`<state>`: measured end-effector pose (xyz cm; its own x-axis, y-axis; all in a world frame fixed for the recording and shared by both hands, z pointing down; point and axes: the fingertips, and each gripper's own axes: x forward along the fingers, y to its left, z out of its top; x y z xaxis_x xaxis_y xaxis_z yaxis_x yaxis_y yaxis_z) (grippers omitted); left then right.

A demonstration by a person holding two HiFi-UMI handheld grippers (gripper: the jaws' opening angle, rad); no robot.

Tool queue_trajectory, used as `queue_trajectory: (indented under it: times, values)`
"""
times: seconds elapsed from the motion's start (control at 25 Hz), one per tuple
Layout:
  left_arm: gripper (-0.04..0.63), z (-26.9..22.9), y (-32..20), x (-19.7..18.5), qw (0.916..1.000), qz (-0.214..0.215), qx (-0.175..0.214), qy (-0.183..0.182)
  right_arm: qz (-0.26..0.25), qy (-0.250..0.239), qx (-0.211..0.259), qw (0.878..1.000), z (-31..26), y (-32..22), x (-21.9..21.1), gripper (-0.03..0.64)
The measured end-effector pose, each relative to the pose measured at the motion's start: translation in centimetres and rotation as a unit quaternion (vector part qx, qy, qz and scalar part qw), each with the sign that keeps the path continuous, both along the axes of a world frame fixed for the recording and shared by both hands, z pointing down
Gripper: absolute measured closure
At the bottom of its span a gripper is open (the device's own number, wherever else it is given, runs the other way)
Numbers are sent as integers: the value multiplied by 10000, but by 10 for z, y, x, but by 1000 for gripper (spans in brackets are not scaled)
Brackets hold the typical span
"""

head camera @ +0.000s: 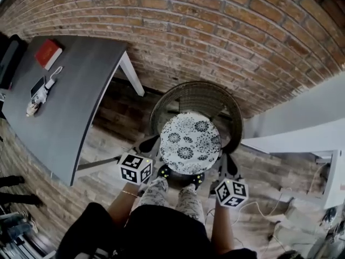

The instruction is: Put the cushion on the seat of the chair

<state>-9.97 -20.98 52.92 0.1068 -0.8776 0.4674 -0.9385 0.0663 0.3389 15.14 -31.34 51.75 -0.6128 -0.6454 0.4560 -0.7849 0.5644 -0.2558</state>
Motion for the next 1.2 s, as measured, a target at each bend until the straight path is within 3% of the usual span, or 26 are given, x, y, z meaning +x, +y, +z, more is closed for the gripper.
queue_trajectory:
  times: [0.36,0.8,1.2]
  values:
    - [592,-45,5,-3,9993,4,376,24,-75,-216,454,9987,-56,0,-7,618]
    - [592,-80,8,-5,9967,130,668,-442,53,-316,966,9948,-101,2,2,618]
    - [592,-102,12,-1,9950,290,843,-442,120,-413,1117,9928,-114,13,0,618]
